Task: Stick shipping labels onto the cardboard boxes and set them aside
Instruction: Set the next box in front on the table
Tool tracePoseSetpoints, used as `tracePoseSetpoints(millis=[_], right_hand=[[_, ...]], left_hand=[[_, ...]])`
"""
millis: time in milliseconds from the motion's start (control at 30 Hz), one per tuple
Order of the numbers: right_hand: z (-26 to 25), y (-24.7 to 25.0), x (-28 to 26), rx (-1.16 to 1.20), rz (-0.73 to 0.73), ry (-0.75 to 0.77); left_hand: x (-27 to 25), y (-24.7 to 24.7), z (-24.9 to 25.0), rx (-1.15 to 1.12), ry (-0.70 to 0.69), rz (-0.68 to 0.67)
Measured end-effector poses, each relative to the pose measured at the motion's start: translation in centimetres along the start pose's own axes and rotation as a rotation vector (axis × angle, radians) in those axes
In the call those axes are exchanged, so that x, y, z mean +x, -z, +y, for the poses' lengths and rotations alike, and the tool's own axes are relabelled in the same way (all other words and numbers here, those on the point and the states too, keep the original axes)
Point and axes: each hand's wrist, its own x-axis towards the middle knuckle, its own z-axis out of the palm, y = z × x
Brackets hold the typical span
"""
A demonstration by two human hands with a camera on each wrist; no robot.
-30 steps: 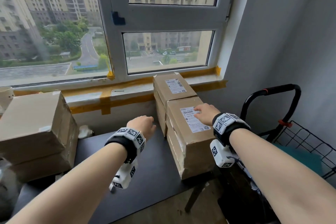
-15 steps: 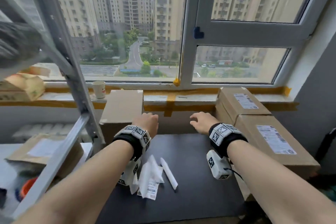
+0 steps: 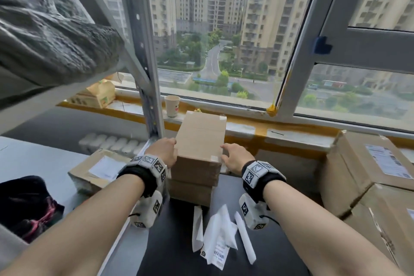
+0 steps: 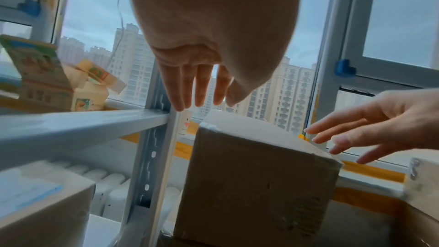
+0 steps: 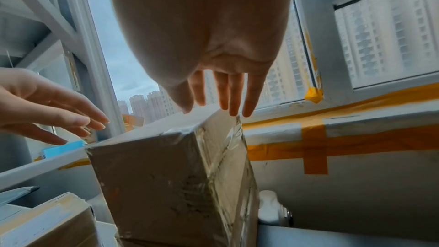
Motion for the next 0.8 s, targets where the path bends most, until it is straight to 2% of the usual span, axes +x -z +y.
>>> tracePoseSetpoints(millis=[233,400,500,633,800], right_hand=[[0.7,-1.5,2.9,0.226,0.032,-0.020],[1.2,-1.9,3.6,0.626,0.002,-0.164],[0.7,-2.1,3.3,0.816,0.002,-0.173],[-0.1,-2.0,2.5,0.990,0.010,-0.168],[1.2,-1.6,1.7,1.036,0.027,-0.167]], left_hand=[[2.1,-1.7,-0.4,-0.238,0.134,-0.037],[3.0,-2.8,-0.3,-0.352,0.234,-0.060],[3.0,-3.3,-0.3,-0.502,0.285,-0.016],[2.8,-3.9,-0.6,-0.690,0.312,0.013],[2.3,-3.8,-0.4,-0.788,0.271,0.037]])
